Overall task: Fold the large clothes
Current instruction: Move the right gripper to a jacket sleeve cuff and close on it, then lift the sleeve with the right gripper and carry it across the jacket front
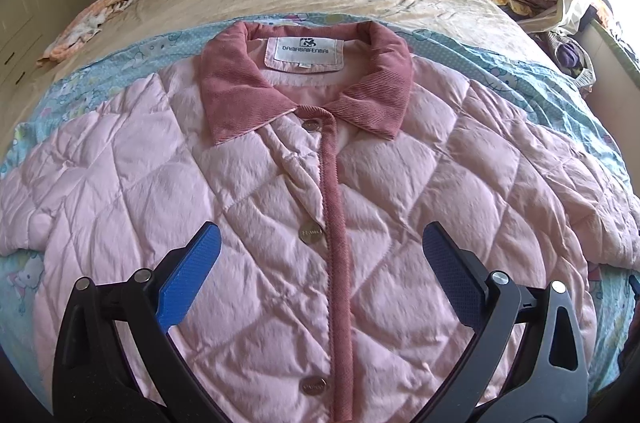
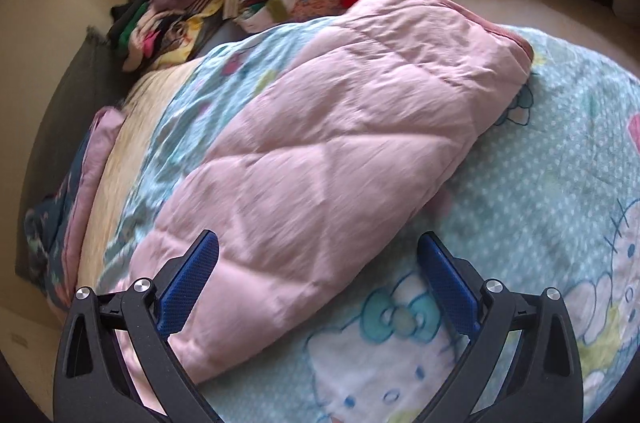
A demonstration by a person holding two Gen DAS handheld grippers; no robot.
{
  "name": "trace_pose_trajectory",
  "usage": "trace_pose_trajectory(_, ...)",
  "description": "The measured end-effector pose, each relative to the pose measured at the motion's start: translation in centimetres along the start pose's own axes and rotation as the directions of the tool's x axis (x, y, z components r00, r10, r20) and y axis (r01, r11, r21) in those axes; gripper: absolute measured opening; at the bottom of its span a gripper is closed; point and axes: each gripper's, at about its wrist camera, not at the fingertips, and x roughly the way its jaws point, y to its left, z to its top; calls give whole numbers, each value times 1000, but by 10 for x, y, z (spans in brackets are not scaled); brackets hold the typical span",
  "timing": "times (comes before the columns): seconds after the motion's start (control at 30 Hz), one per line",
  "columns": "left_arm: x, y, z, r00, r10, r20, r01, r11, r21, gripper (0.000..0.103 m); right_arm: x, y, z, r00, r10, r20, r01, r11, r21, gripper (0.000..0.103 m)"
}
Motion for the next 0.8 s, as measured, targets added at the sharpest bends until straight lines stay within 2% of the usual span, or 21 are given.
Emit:
trace_pose_trajectory(0.23,1,12,10,1000,19,11,-19,1000,-17,95,13,-21,29,997,30,72,-37,994,99,98)
trace_pose_trajectory(0.27,-1,13,11,1000,24,17,-23,1000,-16,95,13,-25,31,996,32,81,-42,992,117,92)
trace_pose_trajectory(0.33,-5,16,13,999,26,26,-26,1000,-8,95,9,-27,35,994,23,107,-36,992,121,68)
trace_pose_trajectory(0.37,-8,17,14,999,24,29,-24,1000,-5,95,7,-26,35,992,48,113,-60,992,111,40)
trace_pose_trajectory(0.4,-12,18,14,999,17,31,-17,1000,-1,95,4,-22,37,990,82,119,-94,991,99,31)
trace_pose_trajectory(0.47,-19,19,17,999,15,44,-15,1000,6,95,-9,-10,38,982,113,151,-122,991,55,23)
trace_pose_trajectory(0.6,-34,22,22,998,-18,55,18,1000,1,95,-49,41,36,958,200,205,-176,976,-127,19)
trace_pose_trajectory(0.8,-57,32,28,994,-68,85,70,997,-15,95,-109,106,22,913,339,228,-252,907,-336,18)
